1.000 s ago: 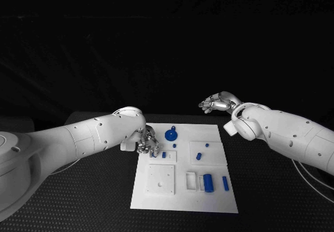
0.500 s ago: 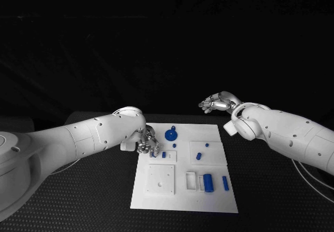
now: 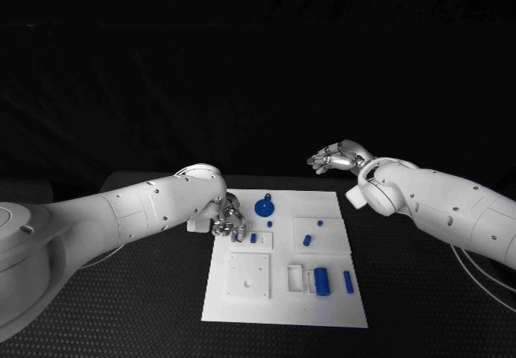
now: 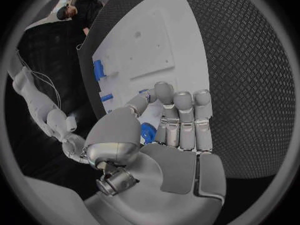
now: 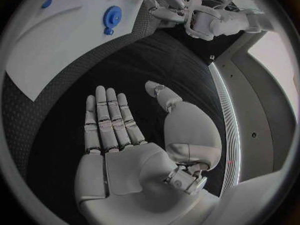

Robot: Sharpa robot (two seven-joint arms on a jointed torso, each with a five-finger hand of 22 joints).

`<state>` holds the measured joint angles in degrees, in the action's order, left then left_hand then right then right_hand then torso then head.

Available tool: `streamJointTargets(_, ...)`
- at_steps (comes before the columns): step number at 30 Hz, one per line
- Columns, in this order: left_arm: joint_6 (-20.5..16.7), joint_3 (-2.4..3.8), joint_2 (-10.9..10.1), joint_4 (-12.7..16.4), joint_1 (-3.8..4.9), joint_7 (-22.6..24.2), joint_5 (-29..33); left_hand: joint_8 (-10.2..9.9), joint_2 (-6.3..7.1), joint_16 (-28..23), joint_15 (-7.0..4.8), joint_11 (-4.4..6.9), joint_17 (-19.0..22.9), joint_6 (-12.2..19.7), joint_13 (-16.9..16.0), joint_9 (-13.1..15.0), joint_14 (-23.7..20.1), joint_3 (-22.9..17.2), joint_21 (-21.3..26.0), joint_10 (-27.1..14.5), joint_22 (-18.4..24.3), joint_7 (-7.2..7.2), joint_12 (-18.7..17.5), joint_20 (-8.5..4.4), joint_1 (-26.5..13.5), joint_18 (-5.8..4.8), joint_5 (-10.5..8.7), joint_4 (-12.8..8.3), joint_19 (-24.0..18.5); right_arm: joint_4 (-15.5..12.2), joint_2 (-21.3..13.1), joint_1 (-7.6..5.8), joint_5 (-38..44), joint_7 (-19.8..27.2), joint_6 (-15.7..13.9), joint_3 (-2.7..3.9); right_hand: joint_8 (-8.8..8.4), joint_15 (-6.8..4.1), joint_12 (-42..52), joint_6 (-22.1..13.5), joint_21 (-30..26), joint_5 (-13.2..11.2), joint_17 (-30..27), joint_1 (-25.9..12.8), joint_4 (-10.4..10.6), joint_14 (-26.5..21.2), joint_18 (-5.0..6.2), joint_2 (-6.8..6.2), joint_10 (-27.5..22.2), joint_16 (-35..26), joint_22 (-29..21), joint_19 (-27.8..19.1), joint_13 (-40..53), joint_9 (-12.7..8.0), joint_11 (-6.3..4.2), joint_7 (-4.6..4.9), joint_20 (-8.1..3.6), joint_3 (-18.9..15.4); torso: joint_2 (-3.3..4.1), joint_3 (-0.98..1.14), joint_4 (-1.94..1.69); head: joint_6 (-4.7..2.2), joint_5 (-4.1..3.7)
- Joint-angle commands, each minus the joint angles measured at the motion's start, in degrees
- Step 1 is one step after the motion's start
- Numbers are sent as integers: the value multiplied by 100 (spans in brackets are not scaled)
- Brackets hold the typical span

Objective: Assemble the parts on the task board

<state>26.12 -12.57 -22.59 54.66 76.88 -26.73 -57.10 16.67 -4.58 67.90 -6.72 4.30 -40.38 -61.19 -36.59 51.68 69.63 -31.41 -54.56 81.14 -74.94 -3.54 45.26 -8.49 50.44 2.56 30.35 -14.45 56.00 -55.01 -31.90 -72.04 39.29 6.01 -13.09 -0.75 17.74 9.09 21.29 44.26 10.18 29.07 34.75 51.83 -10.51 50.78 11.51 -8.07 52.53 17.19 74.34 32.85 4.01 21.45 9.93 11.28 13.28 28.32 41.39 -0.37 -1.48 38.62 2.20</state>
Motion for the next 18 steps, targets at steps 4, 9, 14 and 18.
streamJointTargets(4, 40, -15, 36, 30, -41, -52, -3, 45, -61, 21, -51, 62, -8, -270, -6, 24, 5, -222, -33, -14, -99, 210, 41, -359, -82, 84, 78, -206, 11, -6, 2, 1, 5, 38, 63, 1, 18, 4, -39, -41, -26, 19, 6, 9, -38, 13, 83, 50, 16, -22, 11, 16, -6, -8, 16, 126, 29, 8, 1, 0, -2, 4, -1)
streamJointTargets(9, 66, -16, 53, 37, -42, -64, -3, 88, -80, 21, -54, 83, -7, -346, -3, 74, 15, -201, -31, -14, -95, 233, 50, -357, -196, 84, 110, -189, 24, -5, -1, 1, 5, 38, 62, 1, 19, 4, -39, -41, -27, 19, 6, 9, -38, 13, 83, 50, 17, -22, 12, 17, -6, -8, 17, 126, 29, 8, -1, 1, 2, 10, -1)
streamJointTargets(14, 52, -20, 87, 30, -76, -55, -3, 111, -107, 21, -57, 98, -6, -390, -1, 109, 24, -196, -27, -12, -92, 250, 59, -357, -279, 86, 116, -178, 34, -1, 12, 1, 5, 40, 67, 1, 19, 4, -39, -41, -29, 19, 6, 9, -38, 13, 84, 49, 16, -23, 14, 17, -6, -9, 17, 126, 29, 8, 1, 1, 4, 12, 0)
streamJointTargets(18, 55, -20, 91, 62, -79, -59, -3, 128, -122, 22, -58, 109, -6, -427, 0, 136, 30, -193, -26, -10, -92, 262, 66, -357, -344, 87, 118, -171, 42, -1, 8, 1, 5, 38, 66, 1, 19, 4, -39, -41, -30, 19, 7, 9, -39, 13, 84, 49, 16, -23, 15, 18, -6, -9, 17, 126, 30, 8, 2, 0, 6, 13, -3)
